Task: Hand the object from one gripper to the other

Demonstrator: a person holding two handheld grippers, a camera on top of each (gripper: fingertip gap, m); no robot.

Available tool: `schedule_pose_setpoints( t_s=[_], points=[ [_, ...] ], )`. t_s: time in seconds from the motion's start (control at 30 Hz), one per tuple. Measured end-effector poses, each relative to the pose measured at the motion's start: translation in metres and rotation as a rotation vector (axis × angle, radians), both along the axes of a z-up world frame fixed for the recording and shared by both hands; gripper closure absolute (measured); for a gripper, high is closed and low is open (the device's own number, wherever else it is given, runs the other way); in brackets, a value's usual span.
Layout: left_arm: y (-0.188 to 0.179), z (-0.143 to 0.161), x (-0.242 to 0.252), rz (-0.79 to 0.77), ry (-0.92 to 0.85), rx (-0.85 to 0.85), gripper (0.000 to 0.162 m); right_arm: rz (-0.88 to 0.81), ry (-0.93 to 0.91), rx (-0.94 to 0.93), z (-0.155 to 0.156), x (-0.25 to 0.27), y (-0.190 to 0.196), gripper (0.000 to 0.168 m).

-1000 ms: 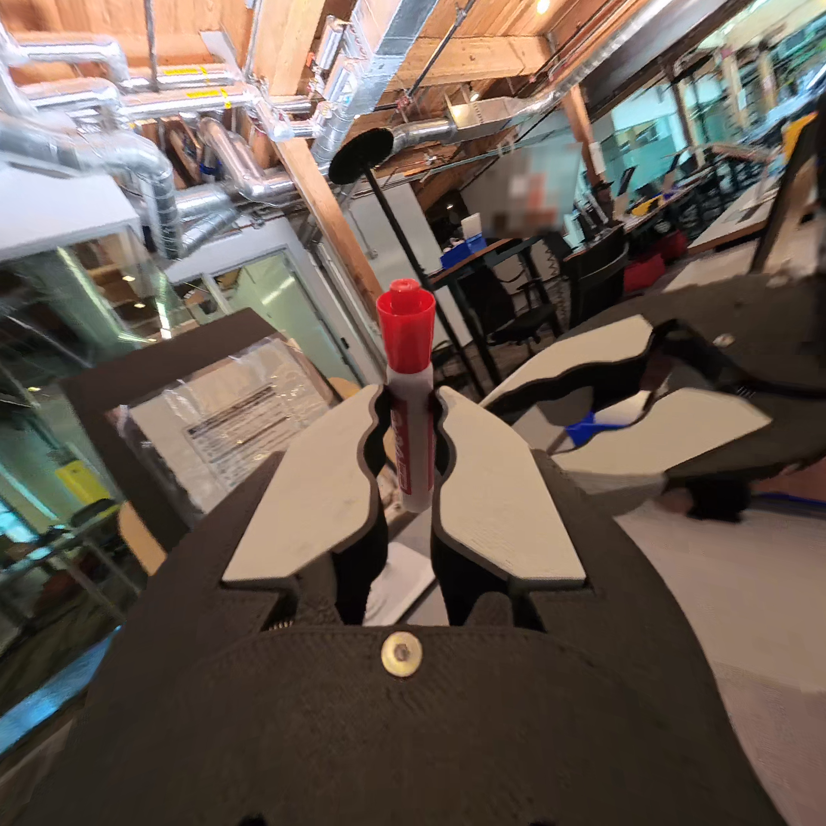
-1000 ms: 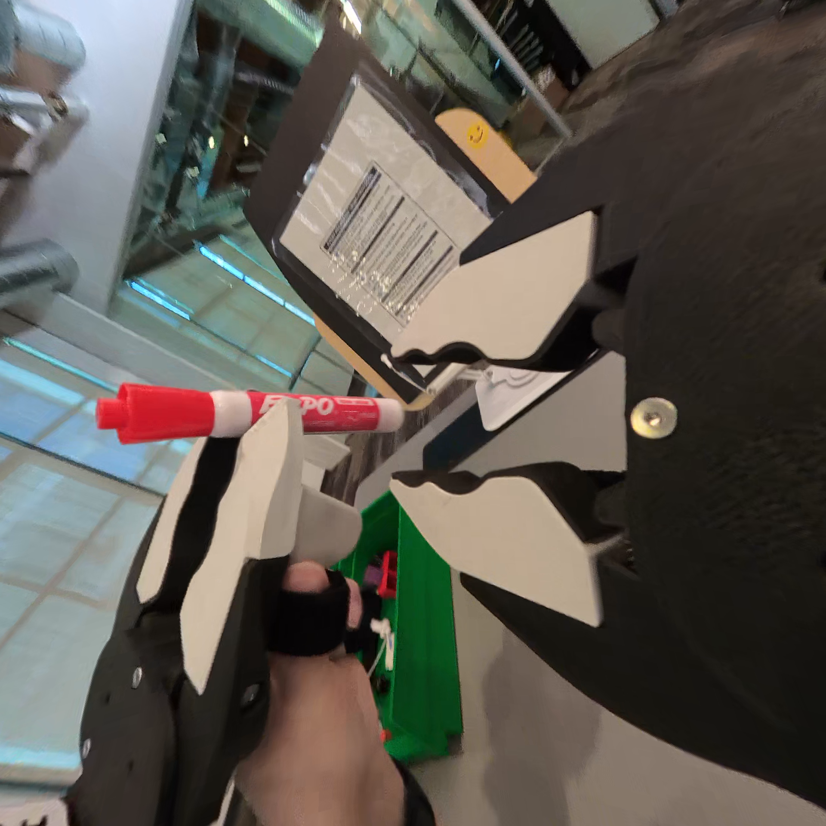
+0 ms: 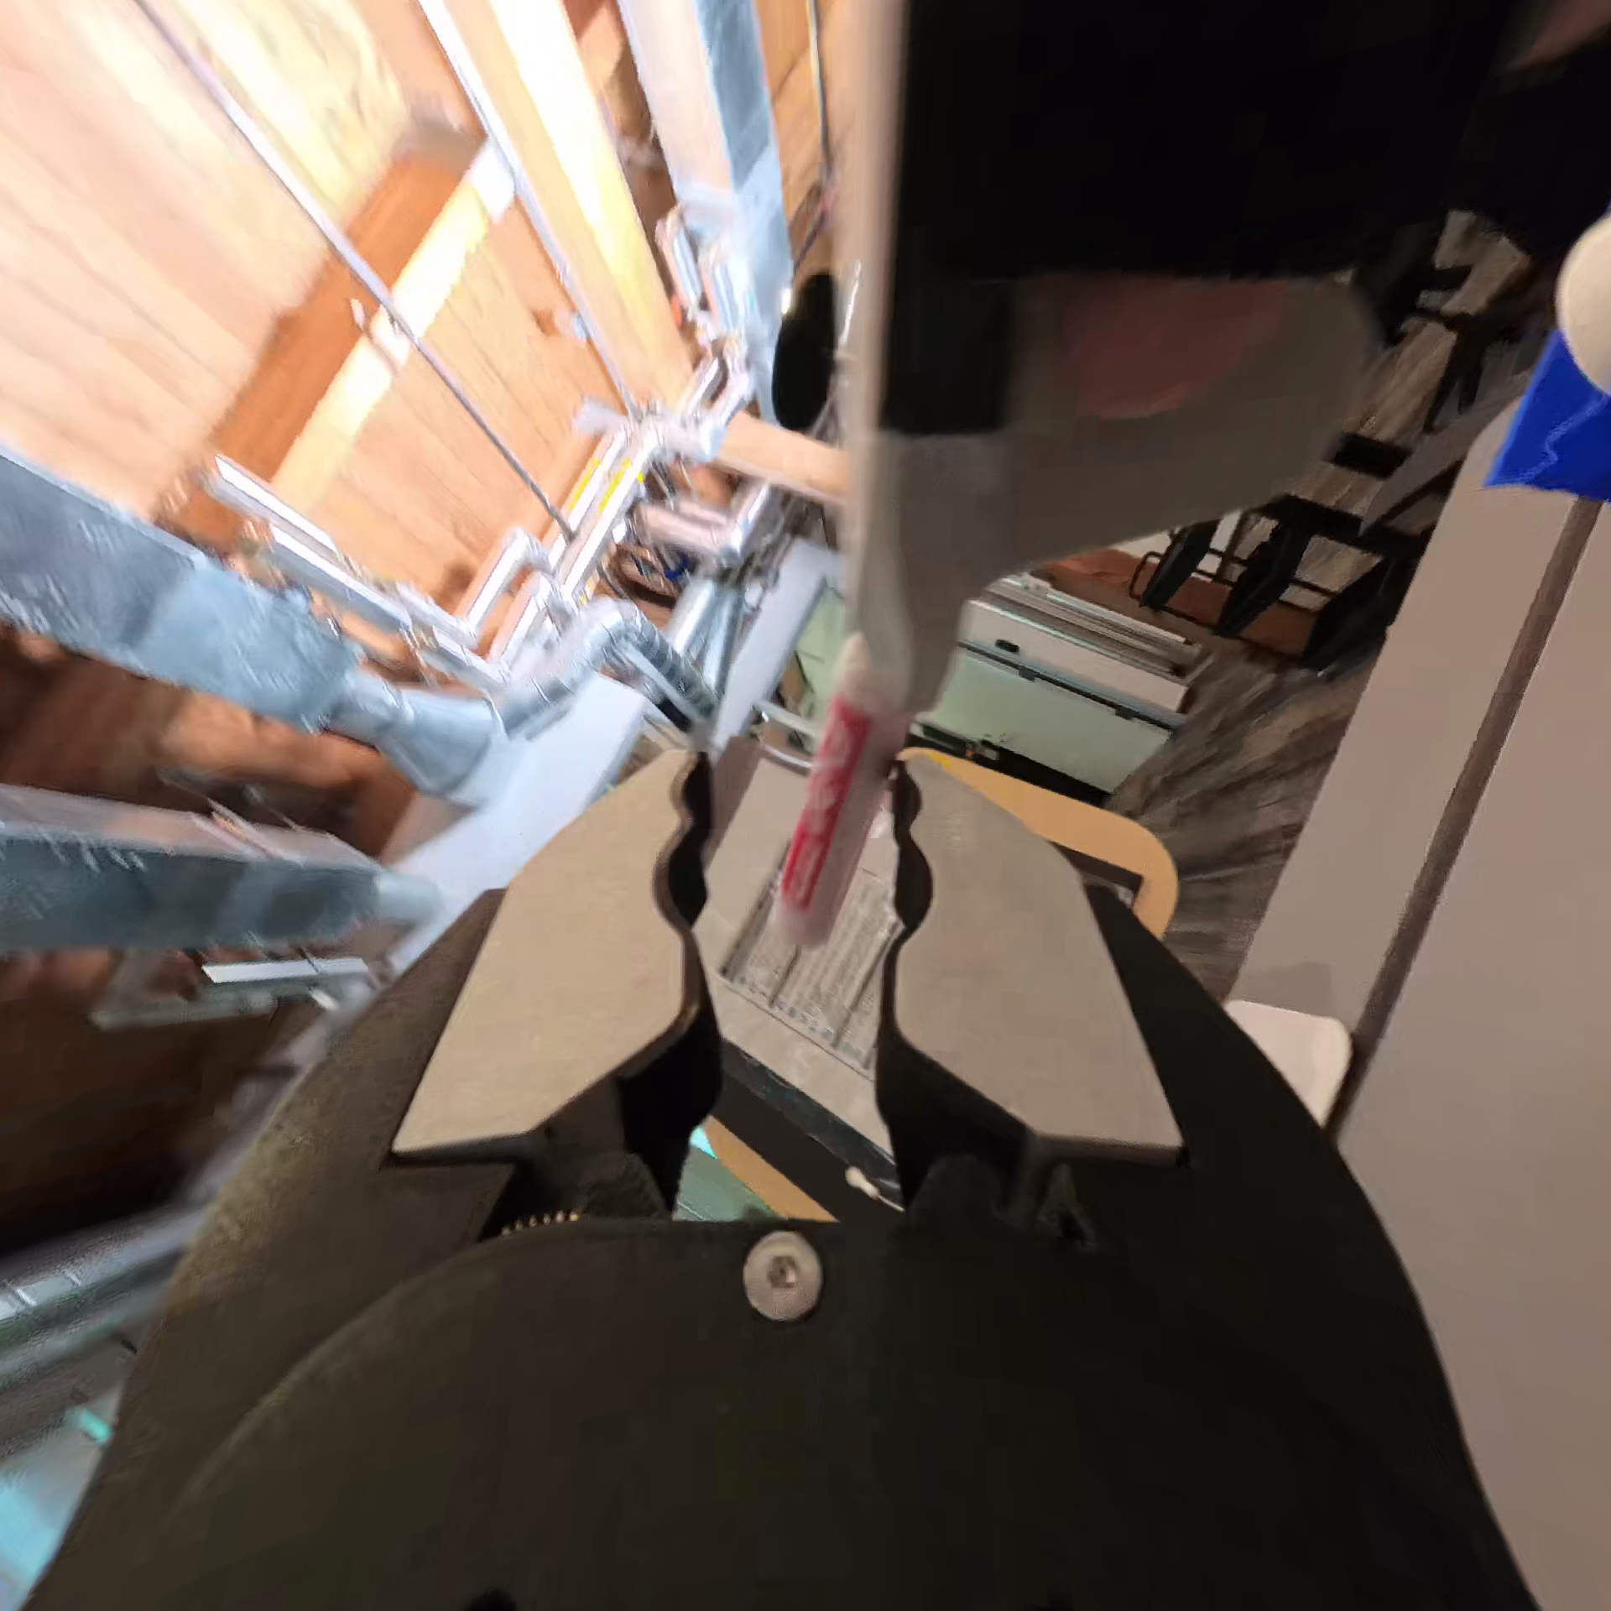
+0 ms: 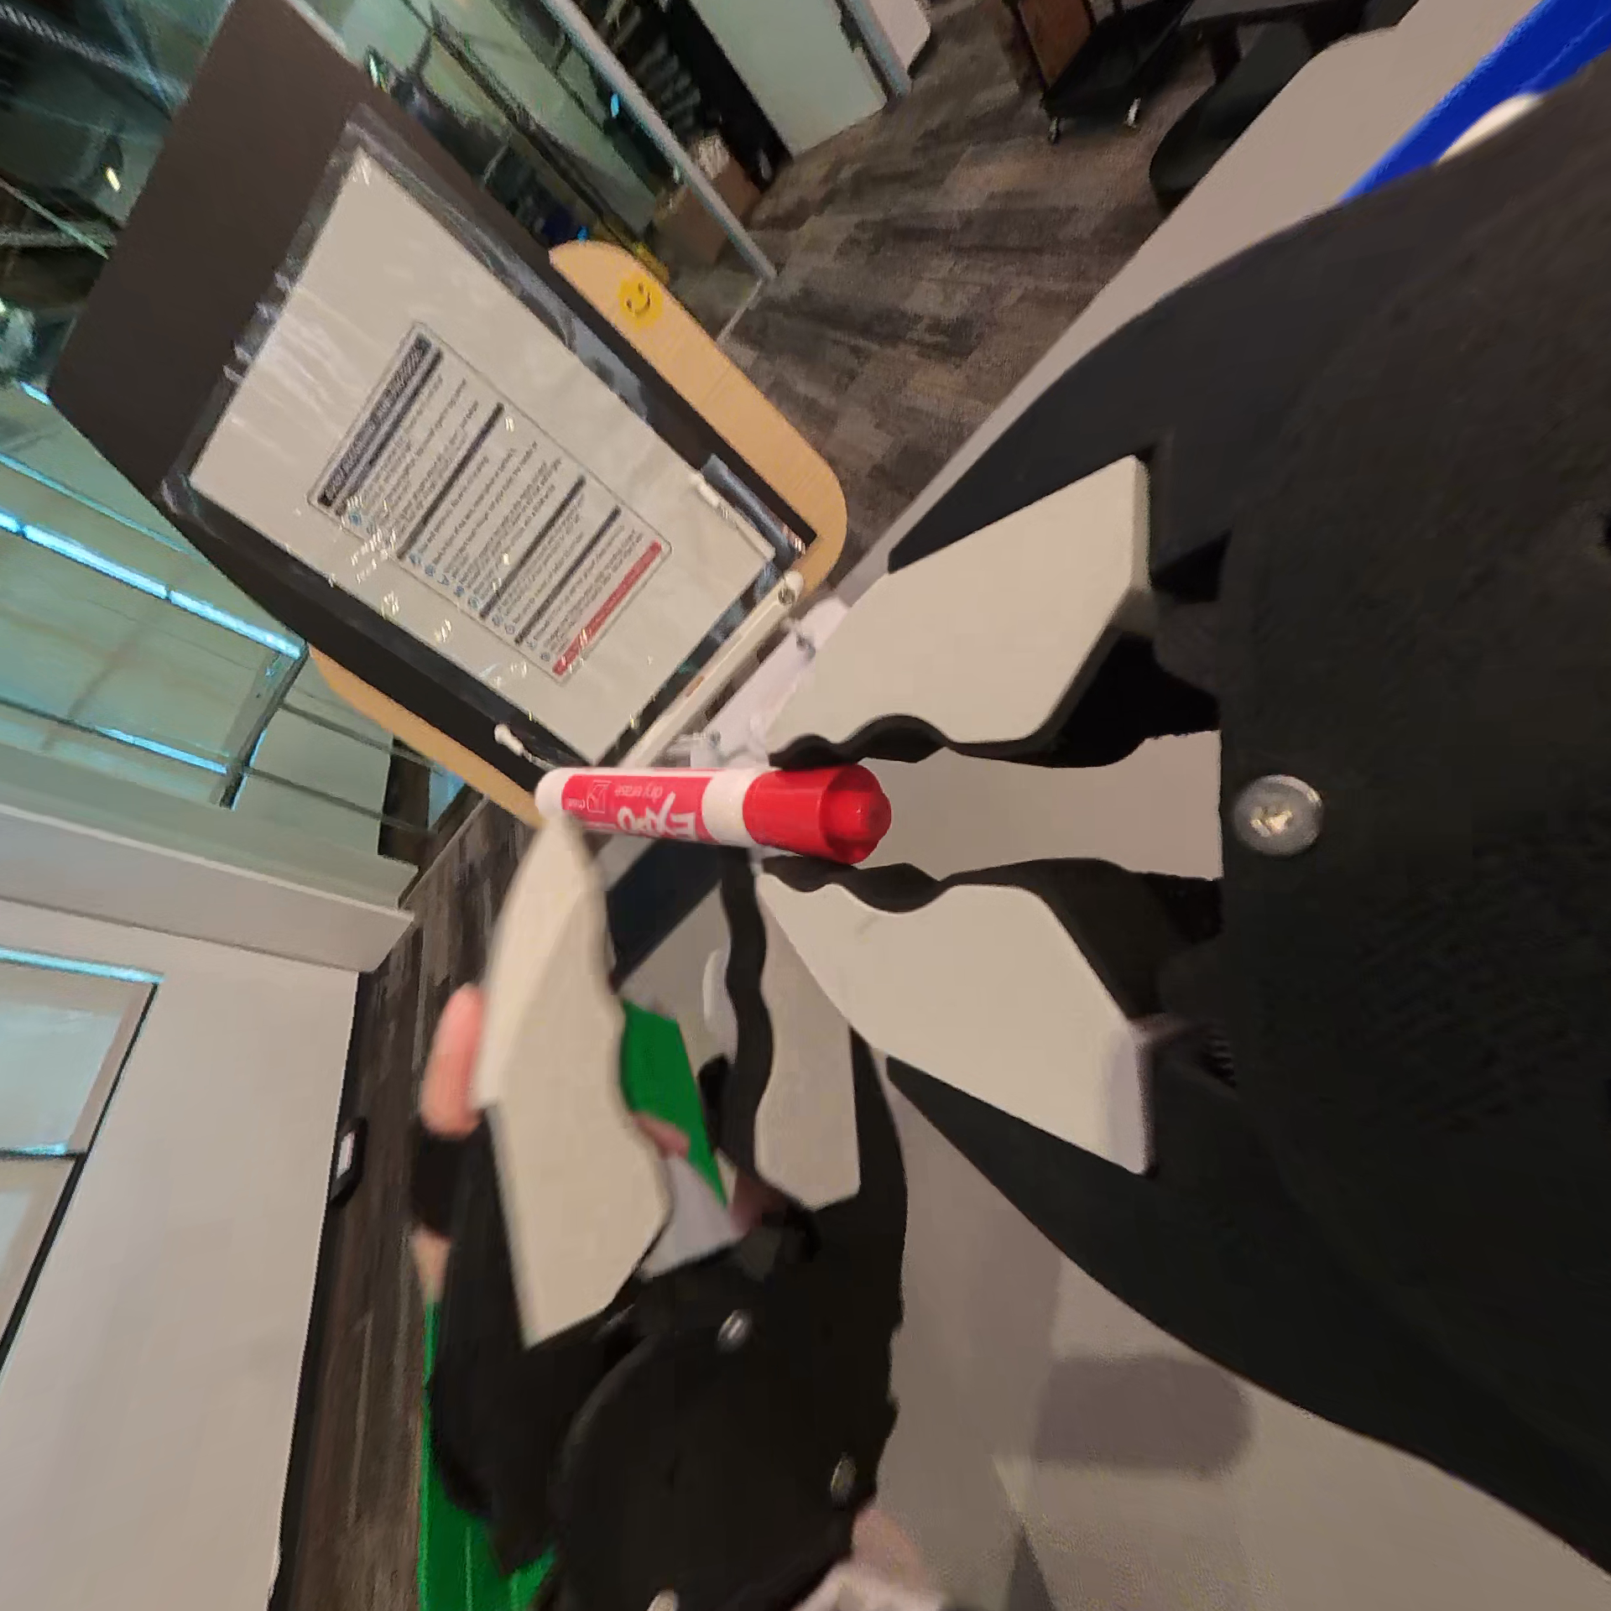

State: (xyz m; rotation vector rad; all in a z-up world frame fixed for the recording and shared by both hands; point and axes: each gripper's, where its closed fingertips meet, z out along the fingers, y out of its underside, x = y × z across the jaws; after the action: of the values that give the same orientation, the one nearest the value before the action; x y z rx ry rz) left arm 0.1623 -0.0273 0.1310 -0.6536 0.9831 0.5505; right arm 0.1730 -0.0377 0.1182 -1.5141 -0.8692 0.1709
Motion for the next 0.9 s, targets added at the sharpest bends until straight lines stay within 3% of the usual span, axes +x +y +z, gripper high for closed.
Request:
schedule_pose_setpoints(
  t_s=[0.07,0.17,0.23,0.33,0.4,0.6,0.67,0.73,0.9],
  points=[
    [0.004,0.009,-0.011,-0.021,-0.093,-0.106,0.109,-0.036,0.003,0.074,0.008,0.01,0.007,0.148],
    [0.001,0.024,-0.024,-0.196,-0.327,-0.349,0.117,-0.019,0.078,0.231,0.03,0.019,0.008,0.148],
    [-0.004,0.028,-0.025,-0.399,-0.512,-0.63,0.115,0.004,0.133,0.341,0.042,0.021,0.004,0.148],
    [-0.029,0.036,-0.014,-0.836,-0.702,-1.087,0.109,0.025,0.168,0.606,0.06,0.019,-0.016,0.148],
    [-0.041,0.042,-0.01,-1.047,-0.754,-1.256,0.108,-0.021,0.093,0.785,0.063,0.016,-0.027,0.148],
    [-0.049,0.038,0.007,-1.13,-0.768,-1.311,0.11,-0.059,-0.041,1.088,0.054,-0.009,-0.05,0.148],
    [-0.055,0.042,0.008,-1.222,-0.791,-1.332,0.118,-0.048,-0.064,1.129,0.05,-0.017,-0.054,0.148],
    [-0.058,0.044,0.006,-1.258,-0.783,-1.309,0.138,-0.053,-0.071,1.141,0.047,-0.022,-0.052,0.148],
    [-0.048,0.043,-0.005,-1.041,-0.684,-1.11,0.143,0.004,-0.063,1.019,0.035,-0.023,-0.027,0.141]
  ],
)
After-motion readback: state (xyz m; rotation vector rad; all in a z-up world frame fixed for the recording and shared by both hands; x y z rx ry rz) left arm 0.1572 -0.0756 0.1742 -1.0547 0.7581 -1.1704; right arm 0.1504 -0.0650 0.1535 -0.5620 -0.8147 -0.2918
